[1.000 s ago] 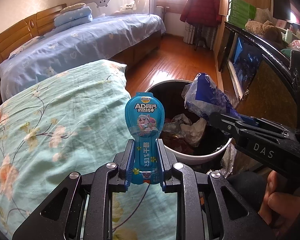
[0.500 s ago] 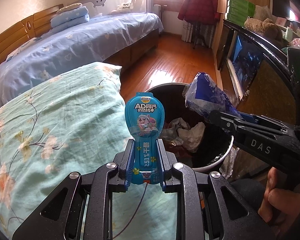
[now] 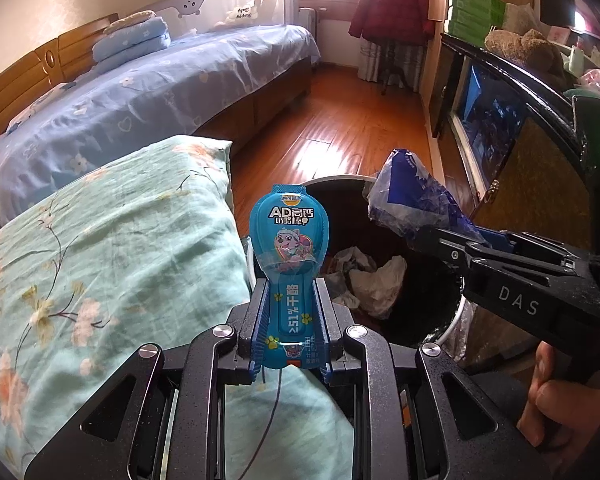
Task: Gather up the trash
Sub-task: 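Lower the bottle and bag into the bin and open both grippers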
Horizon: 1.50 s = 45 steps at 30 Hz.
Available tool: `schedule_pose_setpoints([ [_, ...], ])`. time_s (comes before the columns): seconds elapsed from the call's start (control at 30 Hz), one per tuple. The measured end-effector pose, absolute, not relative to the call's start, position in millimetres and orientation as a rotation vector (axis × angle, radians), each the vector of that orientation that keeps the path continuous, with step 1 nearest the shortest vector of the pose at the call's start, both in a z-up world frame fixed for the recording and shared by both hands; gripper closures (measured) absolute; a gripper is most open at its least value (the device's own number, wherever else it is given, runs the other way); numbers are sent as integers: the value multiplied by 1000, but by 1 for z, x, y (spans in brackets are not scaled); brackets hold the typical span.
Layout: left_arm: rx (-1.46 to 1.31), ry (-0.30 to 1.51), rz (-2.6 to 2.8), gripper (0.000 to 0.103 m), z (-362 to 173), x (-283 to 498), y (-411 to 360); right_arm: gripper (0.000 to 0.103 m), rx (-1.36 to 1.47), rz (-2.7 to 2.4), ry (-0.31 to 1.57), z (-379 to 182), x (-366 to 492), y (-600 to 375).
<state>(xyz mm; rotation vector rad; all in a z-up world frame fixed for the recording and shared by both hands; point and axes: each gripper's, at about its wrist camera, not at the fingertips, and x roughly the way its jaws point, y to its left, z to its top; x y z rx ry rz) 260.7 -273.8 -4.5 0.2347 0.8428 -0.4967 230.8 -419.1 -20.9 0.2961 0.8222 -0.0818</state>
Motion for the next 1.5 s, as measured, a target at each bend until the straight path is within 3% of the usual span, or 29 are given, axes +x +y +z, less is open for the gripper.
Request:
schedule_pose_setpoints([
  [1.3,235,887,-509,83,-13,280,-295,60,318,-54,862,-26,252,-429],
  [1.43,217,884,-499,68,-10,281,-289,55,343,-50,866,-27,252,-433],
  [1.5,207,873,-493,66,-7,279,-284,47,355,-48,863,-26,250,-434],
])
